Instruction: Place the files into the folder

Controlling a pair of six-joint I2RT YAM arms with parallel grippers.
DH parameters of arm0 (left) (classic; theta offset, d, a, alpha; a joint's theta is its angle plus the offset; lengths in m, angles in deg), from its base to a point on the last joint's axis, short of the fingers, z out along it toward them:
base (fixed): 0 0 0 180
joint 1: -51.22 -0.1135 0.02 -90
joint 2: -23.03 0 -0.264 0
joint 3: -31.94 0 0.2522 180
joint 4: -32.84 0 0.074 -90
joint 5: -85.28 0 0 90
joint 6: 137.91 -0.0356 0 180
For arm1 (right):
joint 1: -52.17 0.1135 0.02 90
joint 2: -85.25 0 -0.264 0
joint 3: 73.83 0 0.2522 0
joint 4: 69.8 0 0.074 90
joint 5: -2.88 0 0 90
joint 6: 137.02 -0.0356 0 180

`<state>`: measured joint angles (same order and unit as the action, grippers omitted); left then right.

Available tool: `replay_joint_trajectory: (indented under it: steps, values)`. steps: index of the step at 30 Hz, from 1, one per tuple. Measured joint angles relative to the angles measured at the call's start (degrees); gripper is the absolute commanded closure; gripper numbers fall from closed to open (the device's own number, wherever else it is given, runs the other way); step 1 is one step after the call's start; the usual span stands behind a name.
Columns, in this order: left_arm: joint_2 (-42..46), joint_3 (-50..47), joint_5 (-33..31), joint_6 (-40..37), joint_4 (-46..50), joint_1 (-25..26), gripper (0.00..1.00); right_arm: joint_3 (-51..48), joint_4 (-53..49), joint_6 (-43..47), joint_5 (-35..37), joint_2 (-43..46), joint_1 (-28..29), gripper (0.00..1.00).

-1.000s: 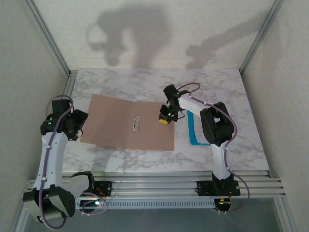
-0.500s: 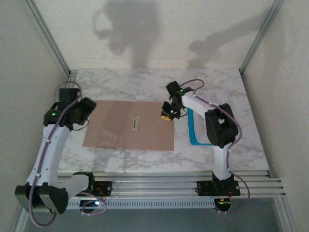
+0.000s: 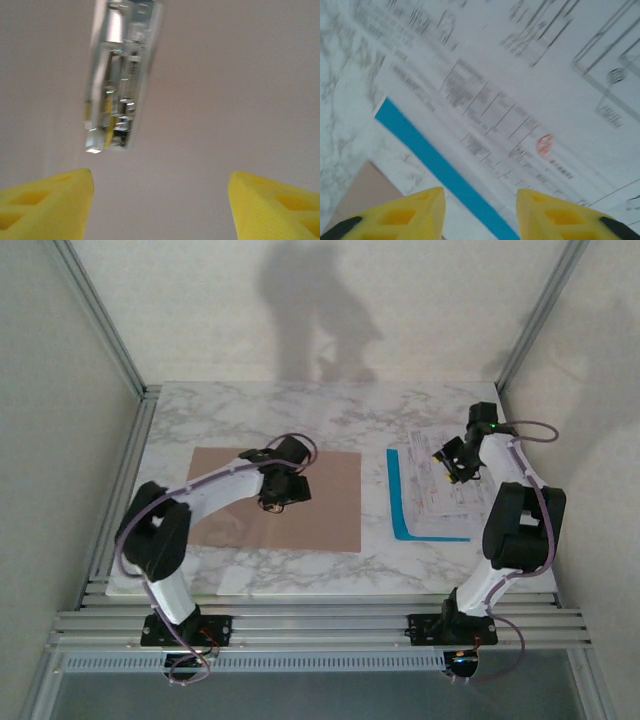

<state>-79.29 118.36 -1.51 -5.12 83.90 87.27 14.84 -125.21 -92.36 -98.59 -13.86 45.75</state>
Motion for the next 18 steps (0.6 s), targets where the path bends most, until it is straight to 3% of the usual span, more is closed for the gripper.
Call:
replay_joint_trajectory:
  steps: [7, 18]
  values:
    - [-8.85, 5.7, -0.24, -0.48, -0.33, 4.94, 0.38, 1.86, -1.62, 2.32, 1.2, -5.11, -3.04, 0.57]
    - [-15.52, 10.29, -0.87, -1.95, -1.51, 5.49, 0.47, 2.32, -2.78, 5.99, 2.49, -10.32, -6.36, 0.57]
